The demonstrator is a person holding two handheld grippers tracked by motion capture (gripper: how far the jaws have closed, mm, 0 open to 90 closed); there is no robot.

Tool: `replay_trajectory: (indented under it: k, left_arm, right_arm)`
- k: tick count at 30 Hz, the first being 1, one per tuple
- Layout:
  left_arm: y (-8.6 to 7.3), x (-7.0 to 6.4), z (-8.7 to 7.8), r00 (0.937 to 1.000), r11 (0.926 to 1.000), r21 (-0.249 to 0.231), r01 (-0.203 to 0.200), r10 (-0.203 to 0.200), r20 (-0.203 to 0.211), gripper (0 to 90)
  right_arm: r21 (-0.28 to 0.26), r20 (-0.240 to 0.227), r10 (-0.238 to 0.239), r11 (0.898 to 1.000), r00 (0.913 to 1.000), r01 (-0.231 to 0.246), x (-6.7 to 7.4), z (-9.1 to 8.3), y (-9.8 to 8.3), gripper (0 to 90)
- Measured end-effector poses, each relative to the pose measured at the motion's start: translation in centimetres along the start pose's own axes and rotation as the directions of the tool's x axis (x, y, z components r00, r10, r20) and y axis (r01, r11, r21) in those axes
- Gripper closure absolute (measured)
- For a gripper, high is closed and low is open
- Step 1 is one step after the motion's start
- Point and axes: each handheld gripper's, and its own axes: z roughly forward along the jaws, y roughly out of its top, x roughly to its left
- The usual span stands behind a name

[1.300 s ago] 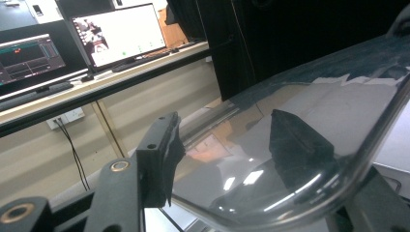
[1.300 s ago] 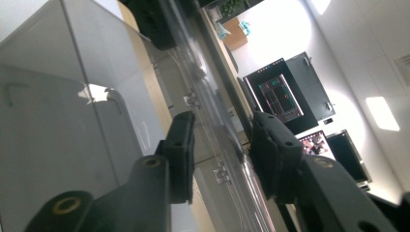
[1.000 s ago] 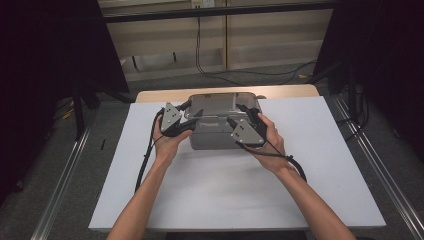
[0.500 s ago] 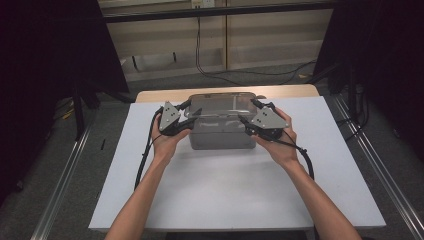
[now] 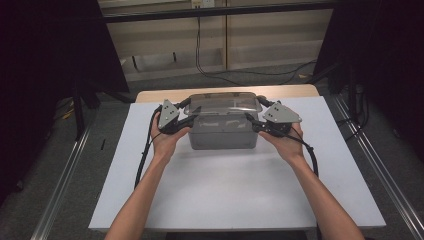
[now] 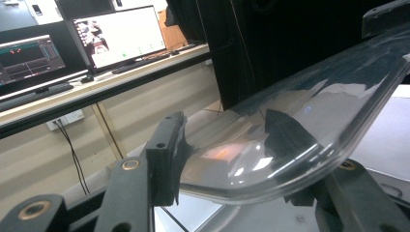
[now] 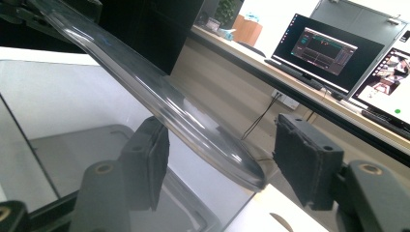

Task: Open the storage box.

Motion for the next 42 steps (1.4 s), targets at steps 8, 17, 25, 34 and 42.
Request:
replay_trajectory:
  k: [8, 17, 25, 34, 42]
  left_arm:
    - [0.3, 0.4, 0.0, 1.0, 1.0, -0.004, 0.007, -0.007, -0.002, 51.2]
    - [0.6, 0.6, 0.1, 0.9999, 0.9999, -0.004, 0.011, -0.011, -0.009, 51.8]
    - [0.9, 0.7, 0.3, 0.9997, 0.9997, -0.012, 0.021, -0.021, -0.012, 52.2]
    - [1.0, 1.0, 0.5, 0.9997, 0.9998, -0.008, 0.02, -0.02, -0.014, 53.0]
    - [1.0, 1.2, 0.7, 0.9996, 0.9998, -0.007, 0.017, -0.017, -0.022, 53.5]
  right_arm:
    - [-0.023, -0.006, 0.037, 0.999, 0.9993, -0.038, -0.8, 0.5, -0.3, 46.4]
    - [-0.028, 0.008, 0.047, 0.999, 0.9989, -0.047, -1.3, 1.0, -0.9, 53.0]
    - [-0.036, 0.033, 0.06, 0.998, 0.9977, -0.059, -1.8, 1.3, -1.1, 54.3]
    - [-0.039, 0.035, 0.076, 0.996, 0.9965, -0.075, -2.3, 1.7, -1.5, 58.7]
    - [-0.04, 0.025, 0.071, 0.997, 0.9971, -0.07, -2.5, 2.3, -0.9, 62.7]
